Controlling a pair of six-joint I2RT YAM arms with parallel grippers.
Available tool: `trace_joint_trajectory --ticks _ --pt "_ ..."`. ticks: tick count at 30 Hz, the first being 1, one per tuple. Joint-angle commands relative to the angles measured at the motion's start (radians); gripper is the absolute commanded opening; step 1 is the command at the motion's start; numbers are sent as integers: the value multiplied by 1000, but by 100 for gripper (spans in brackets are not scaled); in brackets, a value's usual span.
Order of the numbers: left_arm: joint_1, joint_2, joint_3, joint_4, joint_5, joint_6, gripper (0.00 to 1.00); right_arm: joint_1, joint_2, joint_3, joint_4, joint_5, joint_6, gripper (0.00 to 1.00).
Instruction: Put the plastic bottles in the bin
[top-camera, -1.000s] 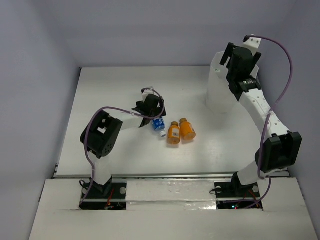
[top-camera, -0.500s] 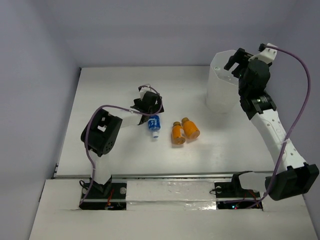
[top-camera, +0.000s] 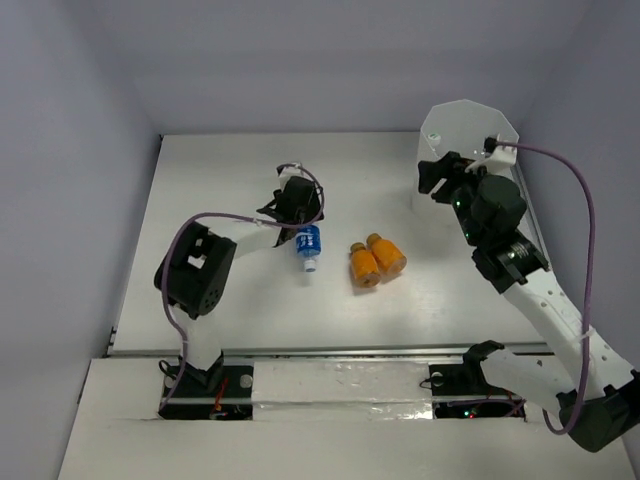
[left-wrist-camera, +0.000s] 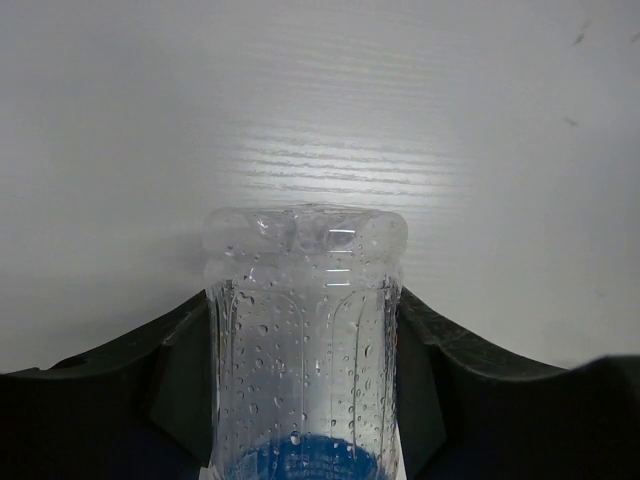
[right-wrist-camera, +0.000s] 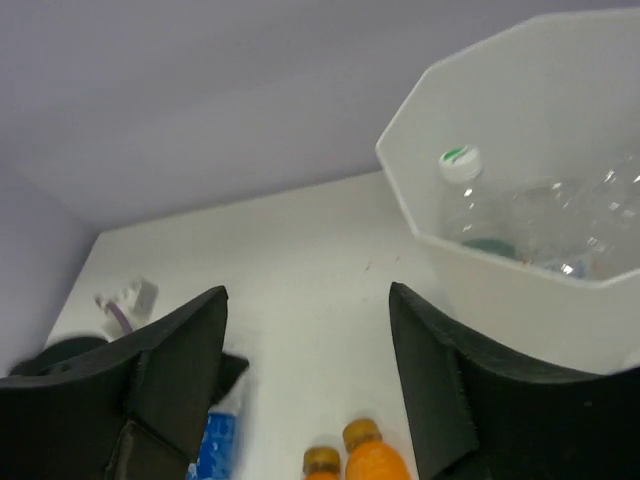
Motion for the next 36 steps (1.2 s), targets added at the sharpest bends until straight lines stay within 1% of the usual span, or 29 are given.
trace_joint_trajectory --ticks 1,2,3,4,6,7,9,10,11,14,15,16,17,18,19,21,22,24,25,27,28,30,31,33,34,36 --pt "1 -225 15 9 -13 29 41 47 -90 -110 21 -71 42 64" --pt "1 -257 15 10 -6 32 39 47 -111 -177 27 -99 57 58" --pt "1 -289 17 12 -1 40 39 62 -131 -207 27 -111 65 52" --pt "1 -349 27 12 2 43 39 63 -166 -234 26 -120 71 43" --pt "-21 -398 47 27 13 55 38 86 -200 -305 4 -143 97 35" --pt "-52 -441 73 35 11 75 37 86 -238 -328 1 -149 105 31" --pt "-93 -475 103 76 -9 101 37 86 -278 -374 -8 -172 139 27" --pt "-119 -494 138 91 -19 135 37 95 -297 -417 -8 -191 150 22" --pt "-165 -498 161 108 -39 153 37 95 -324 -437 -8 -224 169 22" --pt "-227 -472 270 179 -37 199 37 113 -361 -504 -23 -254 196 22" --pt "-227 -454 302 183 -30 204 37 113 -371 -520 -28 -267 203 21" --pt "-241 -414 372 185 -26 209 37 122 -381 -535 -27 -286 209 21" --pt "-250 -394 406 190 -30 230 37 122 -391 -563 -19 -328 222 20" --pt "-259 -371 435 205 -39 244 37 133 -407 -573 -16 -346 228 20" --pt "-274 -325 496 214 -47 256 37 153 -414 -583 -14 -356 234 20" --pt "-285 -276 556 239 -50 278 37 176 -432 -601 -16 -409 239 20" --pt "-285 -224 625 245 -47 278 37 187 -440 -604 -17 -418 239 20" --pt "-296 -167 701 265 -27 269 37 217 -452 -618 -20 -442 242 20" --pt "-296 -109 775 277 -26 267 37 218 -464 -621 -20 -452 243 21" --pt "-307 -48 859 298 -32 262 37 241 -478 -632 -25 -475 248 22" --pt "-307 19 944 309 -35 262 37 256 -495 -635 -27 -481 249 22" --pt "-318 87 1032 338 -50 256 37 277 -510 -640 -31 -494 252 22" --pt "-318 156 1122 348 -58 249 37 277 -516 -644 -33 -502 252 23" --pt "-342 224 1207 384 -108 253 37 288 -524 -649 -34 -522 251 23" --pt "-342 288 1283 400 -121 255 37 297 -524 -655 -34 -528 251 24" --pt "-353 342 1336 470 -142 258 38 308 -527 -664 -36 -534 249 24"
